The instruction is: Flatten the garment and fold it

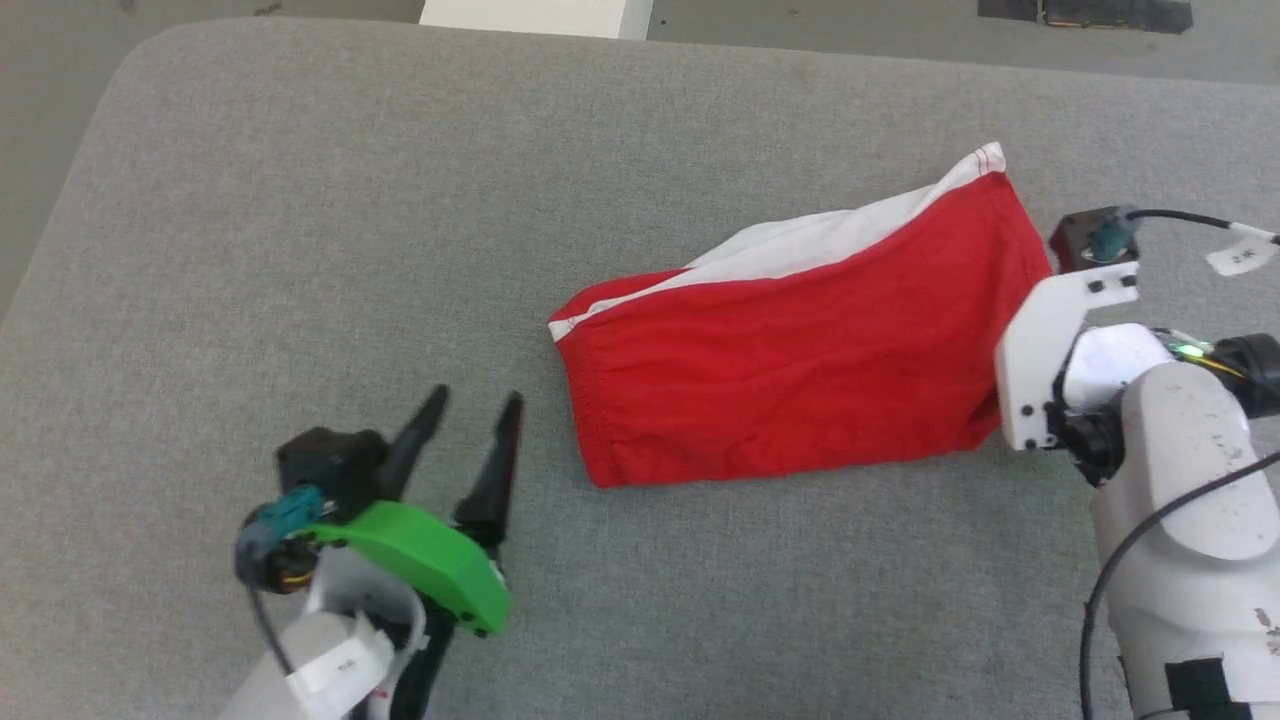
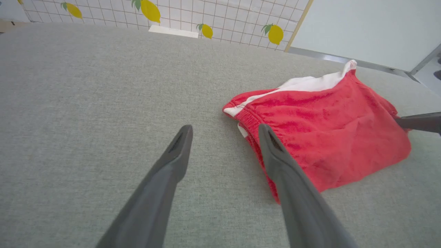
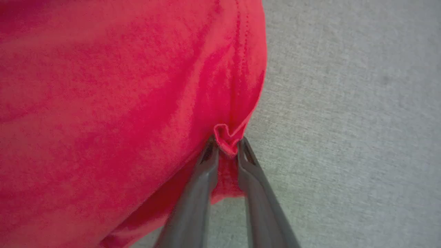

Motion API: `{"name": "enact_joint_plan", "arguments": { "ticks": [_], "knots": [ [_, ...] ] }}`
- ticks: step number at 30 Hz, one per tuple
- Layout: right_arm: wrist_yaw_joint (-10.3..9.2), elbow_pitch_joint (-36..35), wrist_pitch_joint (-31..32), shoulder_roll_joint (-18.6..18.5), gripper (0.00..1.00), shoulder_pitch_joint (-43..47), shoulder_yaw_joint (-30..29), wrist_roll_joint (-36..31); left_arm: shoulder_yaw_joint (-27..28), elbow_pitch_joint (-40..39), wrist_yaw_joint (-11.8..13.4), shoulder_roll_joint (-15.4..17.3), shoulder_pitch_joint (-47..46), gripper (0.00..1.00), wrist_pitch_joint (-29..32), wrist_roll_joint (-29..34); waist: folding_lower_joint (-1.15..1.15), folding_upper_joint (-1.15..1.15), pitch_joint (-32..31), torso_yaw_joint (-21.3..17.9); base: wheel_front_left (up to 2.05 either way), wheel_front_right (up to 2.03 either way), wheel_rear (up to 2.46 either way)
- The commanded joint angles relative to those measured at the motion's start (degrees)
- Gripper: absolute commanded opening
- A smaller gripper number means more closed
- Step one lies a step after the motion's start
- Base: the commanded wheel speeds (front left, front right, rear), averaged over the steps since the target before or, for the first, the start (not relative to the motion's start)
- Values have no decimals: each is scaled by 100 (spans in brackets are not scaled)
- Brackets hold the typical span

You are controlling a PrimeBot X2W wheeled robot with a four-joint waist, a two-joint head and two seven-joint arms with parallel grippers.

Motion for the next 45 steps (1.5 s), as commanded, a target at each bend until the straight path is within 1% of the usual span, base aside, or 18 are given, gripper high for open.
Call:
{"name": "enact_joint_plan", "arguments": {
  "ticks": [1, 3, 5, 9, 11, 14, 18, 19, 20, 21, 24, 28, 31, 35, 39, 43, 45],
  "knots": [
    [-8, 184, 112, 29, 0, 160, 35, 78, -80, -42, 29, -74, -129, 100, 152, -66, 0, 0, -23, -32, 0, 0, 0],
    [-8, 138, 104, 6, 0, 125, 71, 165, -234, -73, 83, -168, -191, 100, 552, -164, 0, 0, -40, -71, 0, 0, 0],
    [-8, 83, 74, -3, 0, 93, 125, 253, -362, -54, 201, -269, -265, 100, 990, -266, 0, 0, -60, -131, 0, 0, 0],
    [-8, -8, 49, 2, 0, 44, 292, 376, -488, 136, 468, -316, -454, 100, 1643, -299, 0, 0, -72, -262, 0, 0, 0],
    [-8, -51, 44, 6, 0, 25, 392, 434, -559, 277, 581, -289, -538, 100, 1945, -273, 0, 0, -61, -334, 0, 0, 0],
    [-8, -109, 52, 3, 0, -6, 509, 512, -598, 470, 661, -300, -642, 100, 2198, -298, 0, 0, -30, -427, 0, 0, 0],
    [-8, -184, 56, -27, 0, -10, 627, 599, -666, 907, 651, -305, -711, 100, 2405, -344, 0, 0, 14, -512, 0, 0, 0],
    [-8, -208, 57, -28, 0, -2, 654, 619, -679, 1039, 628, -326, -704, 84, 2459, -397, 0, 0, 22, -531, 0, 0, 0],
    [-8, -230, 58, -27, 0, 4, 672, 635, -716, 1147, 600, -322, -700, 37, 2524, -415, 0, 0, 30, -546, 0, 0, 0],
    [-8, -258, 59, -25, 0, 14, 693, 655, -745, 1243, 540, -333, -692, 0, 2571, -462, 0, 0, 38, -561, 0, 0, 0],
    [-8, -321, 57, -23, 0, 56, 731, 720, -742, 1395, 393, -370, -658, 0, 2565, -603, 0, 0, 33, -589, 0, 0, 0],
    [-8, -412, 2, -33, 0, 163, 720, 835, -600, 1429, 210, -416, -697, 0, 2308, -755, 0, 0, -58, -583, 0, 0, 0],
    [-8, -526, -66, -43, 0, 284, 619, 954, -380, 1386, 146, -389, -785, 0, 2095, -871, 0, 0, -200, -573, 0, 0, 0],
    [-8, -789, -114, -50, 0, 552, 527, 1184, -75, 1205, 114, -222, -812, 0, 2004, -1053, 0, 0, -464, -586, 0, 0, 0],
    [-8, -1325, -89, -37, 0, 1073, 452, 1549, 74, 929, 85, 70, -605, 0, 2215, -1241, 0, 0, -773, -617, 0, 0, 0],
    [-8, -2074, -3, 7, 0, 1871, 292, 1858, 134, 785, 223, 335, -199, 0, 2595, -1436, 0, 0, -1015, -647, 0, 0, 0],
    [-8, -2443, 86, 51, 0, 2325, 208, 1974, 117, 732, 277, 412, 44, 0, 2803, -1562, 0, 0, -1100, -670, 0, 0, 0]
  ]
}}
